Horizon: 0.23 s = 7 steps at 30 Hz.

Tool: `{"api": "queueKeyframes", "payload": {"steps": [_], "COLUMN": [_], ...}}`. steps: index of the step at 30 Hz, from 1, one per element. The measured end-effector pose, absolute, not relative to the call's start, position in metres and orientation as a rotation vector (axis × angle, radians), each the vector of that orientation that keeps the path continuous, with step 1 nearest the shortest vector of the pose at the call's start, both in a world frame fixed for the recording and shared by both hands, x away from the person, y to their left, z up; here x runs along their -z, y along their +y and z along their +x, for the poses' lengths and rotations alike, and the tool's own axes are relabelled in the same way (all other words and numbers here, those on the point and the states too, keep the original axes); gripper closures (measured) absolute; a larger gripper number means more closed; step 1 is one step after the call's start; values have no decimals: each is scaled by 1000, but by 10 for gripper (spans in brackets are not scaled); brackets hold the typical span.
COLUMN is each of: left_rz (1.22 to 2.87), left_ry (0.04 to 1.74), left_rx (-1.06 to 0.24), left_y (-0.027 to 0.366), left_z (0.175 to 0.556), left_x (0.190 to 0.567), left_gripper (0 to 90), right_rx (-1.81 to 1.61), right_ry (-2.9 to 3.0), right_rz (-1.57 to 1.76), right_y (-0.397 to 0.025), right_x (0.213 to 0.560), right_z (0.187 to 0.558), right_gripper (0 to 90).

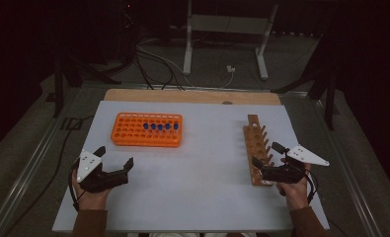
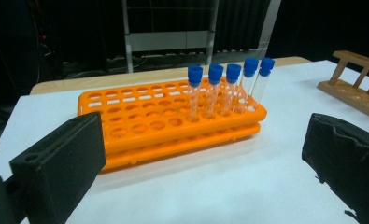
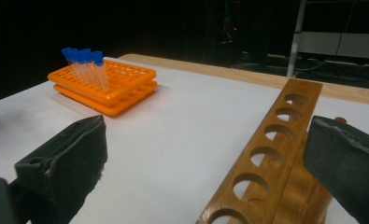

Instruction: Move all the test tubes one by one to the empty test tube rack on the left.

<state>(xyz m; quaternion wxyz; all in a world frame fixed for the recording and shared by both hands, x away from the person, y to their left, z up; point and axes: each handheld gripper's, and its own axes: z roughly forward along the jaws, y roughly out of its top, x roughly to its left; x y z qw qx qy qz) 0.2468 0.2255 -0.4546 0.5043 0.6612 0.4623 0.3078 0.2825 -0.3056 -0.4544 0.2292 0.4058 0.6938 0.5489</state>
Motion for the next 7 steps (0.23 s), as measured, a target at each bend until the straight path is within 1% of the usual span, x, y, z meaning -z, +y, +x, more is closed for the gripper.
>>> {"api": "queueKeyframes", "payload": {"steps": [7], "left_rz": [1589], "left_ry": [1115], "left_rx": [-741], "left_y": [229], "left_z": [241], "left_x": [455], "left_gripper": [7], "right_rx": [-1488], "right_ry": [1909], "right_rz": [1141], "right_y": [-305], "right_x": [461], "right_z": [279], "right_gripper": [3]}}
